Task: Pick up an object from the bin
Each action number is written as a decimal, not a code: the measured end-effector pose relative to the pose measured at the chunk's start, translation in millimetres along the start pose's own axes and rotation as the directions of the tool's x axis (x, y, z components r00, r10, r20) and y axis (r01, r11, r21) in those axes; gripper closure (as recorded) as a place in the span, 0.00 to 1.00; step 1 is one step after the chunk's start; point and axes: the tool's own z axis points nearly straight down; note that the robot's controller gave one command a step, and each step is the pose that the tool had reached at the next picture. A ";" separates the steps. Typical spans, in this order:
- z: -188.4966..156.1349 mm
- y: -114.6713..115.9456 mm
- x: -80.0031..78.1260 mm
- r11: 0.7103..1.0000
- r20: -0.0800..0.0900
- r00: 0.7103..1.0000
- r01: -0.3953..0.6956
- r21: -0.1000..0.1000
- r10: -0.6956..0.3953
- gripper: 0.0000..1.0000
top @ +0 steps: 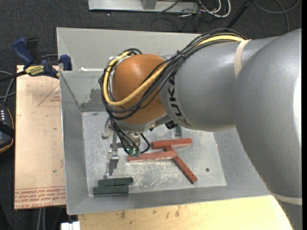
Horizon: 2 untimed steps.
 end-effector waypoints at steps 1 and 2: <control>-4.0 -0.9 -2.2 1.000 0.007 1.000 -0.003 -0.001 0.003 0.00; 31.4 -0.1 19.9 0.992 0.016 0.992 0.125 -0.002 -0.125 0.00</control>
Offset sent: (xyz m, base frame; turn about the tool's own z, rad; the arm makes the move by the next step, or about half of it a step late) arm -0.0506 0.0005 -0.0777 -0.2722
